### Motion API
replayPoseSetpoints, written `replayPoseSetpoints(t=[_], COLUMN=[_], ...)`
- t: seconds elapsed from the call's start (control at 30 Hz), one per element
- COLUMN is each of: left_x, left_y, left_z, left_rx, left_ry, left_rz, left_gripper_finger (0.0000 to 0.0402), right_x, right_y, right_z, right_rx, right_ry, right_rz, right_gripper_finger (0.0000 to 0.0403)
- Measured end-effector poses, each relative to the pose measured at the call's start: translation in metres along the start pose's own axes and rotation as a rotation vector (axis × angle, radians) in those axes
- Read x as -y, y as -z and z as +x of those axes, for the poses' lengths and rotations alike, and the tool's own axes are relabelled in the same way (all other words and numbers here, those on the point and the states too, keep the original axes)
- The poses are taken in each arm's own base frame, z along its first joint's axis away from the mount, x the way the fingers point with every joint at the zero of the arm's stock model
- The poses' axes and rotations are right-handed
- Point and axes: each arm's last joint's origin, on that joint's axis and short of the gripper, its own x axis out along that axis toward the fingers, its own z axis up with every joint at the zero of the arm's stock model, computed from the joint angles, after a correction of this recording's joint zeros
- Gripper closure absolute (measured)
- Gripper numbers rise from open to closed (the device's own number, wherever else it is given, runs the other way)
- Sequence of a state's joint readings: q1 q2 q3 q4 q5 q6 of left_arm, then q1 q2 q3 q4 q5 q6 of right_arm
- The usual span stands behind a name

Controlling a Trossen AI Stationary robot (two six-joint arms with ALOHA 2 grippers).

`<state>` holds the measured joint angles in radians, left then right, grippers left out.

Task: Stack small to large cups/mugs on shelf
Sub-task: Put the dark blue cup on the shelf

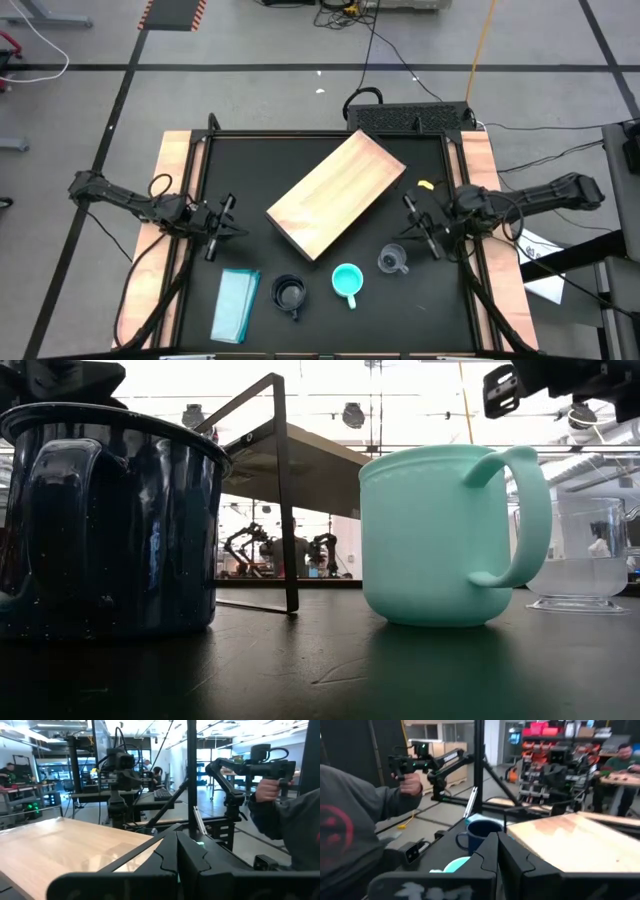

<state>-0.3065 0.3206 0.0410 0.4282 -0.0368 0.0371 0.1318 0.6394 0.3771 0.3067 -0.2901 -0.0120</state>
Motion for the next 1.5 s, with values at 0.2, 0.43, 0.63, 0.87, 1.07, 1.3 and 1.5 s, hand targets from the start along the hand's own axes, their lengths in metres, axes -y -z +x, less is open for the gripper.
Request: replayPoseSetpoints(t=[0.2,0.43,0.63,0.87,1.07,1.3,1.5], left_x=[0.000,0.002,0.008,0.014,0.018,0.020,0.021], left_y=[0.000,0.003,0.004,0.002,0.001,0.006,0.009], left_z=[0.000,0.002,0.010,0.013,0.012,0.011,0.011], left_rx=[-0.001,-0.027,-0.016,0.019,0.017,-0.045,-0.081], left_ry=[-0.016,0.000,0.048,0.076,0.024,-0.053,-0.084], left_rz=[-0.040,-0.068,-0.044,0.018,0.087,0.133,0.133], left_gripper_finger=[0.0401,0.0401,0.0401,0.0401,0.0401,0.0401,0.0401], right_x=[-0.002,-0.002,-0.002,-0.002,-0.005,-0.007,-0.008], right_y=[0.002,0.003,0.003,0.008,0.021,0.037,0.042], right_z=[0.004,0.004,0.004,-0.001,-0.013,-0.022,-0.024], right_rx=[-0.034,-0.042,-0.044,-0.042,-0.005,0.032,0.036], right_ry=[-0.019,-0.019,-0.016,0.012,0.051,0.064,0.064], right_rz=[0.008,0.002,-0.015,-0.016,0.018,0.021,0.024], right_gripper_finger=[0.0403,0.0403,0.0403,0.0403,0.0403,0.0403,0.0403])
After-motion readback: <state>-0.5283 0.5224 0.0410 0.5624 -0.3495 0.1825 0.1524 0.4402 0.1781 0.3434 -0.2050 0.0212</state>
